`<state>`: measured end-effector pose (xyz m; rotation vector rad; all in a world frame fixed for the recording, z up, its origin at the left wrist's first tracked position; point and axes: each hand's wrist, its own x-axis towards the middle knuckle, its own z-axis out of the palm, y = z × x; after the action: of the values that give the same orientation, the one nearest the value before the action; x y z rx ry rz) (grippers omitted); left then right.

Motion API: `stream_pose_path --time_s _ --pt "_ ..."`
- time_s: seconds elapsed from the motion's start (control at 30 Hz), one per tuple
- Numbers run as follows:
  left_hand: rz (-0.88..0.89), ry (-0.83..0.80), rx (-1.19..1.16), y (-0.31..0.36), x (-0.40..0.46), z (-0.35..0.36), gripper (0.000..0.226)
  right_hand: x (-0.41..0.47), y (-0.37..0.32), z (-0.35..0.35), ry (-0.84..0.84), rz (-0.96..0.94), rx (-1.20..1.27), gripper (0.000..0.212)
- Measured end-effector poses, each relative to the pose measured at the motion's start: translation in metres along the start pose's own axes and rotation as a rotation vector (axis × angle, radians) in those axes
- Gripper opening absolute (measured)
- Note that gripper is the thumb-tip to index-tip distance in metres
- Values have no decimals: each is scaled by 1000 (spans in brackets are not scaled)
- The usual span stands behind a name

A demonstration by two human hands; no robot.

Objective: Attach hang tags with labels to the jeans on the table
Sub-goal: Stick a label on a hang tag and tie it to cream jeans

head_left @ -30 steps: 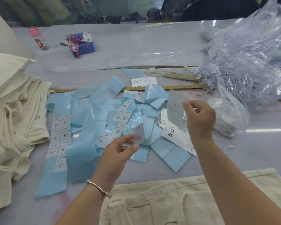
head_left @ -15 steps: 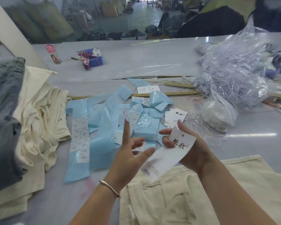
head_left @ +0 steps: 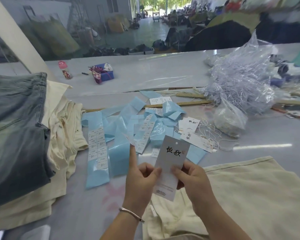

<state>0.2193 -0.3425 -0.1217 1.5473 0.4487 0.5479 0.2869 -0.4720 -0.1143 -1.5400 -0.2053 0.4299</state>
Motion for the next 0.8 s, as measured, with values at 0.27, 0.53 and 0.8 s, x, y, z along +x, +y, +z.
stream_pose_path --time_s 0.27,0.53,0.8 --pt "80 5 61 3 -11 -10 102 -9 -4 -1 232 -85 -288 30" --pt "54 -200 -199 27 -17 12 105 -26 -21 7 -23 -345 -397 23" --pt "46 -227 -296 35 -10 4 97 -27 -43 -10 -467 -118 -39 44"
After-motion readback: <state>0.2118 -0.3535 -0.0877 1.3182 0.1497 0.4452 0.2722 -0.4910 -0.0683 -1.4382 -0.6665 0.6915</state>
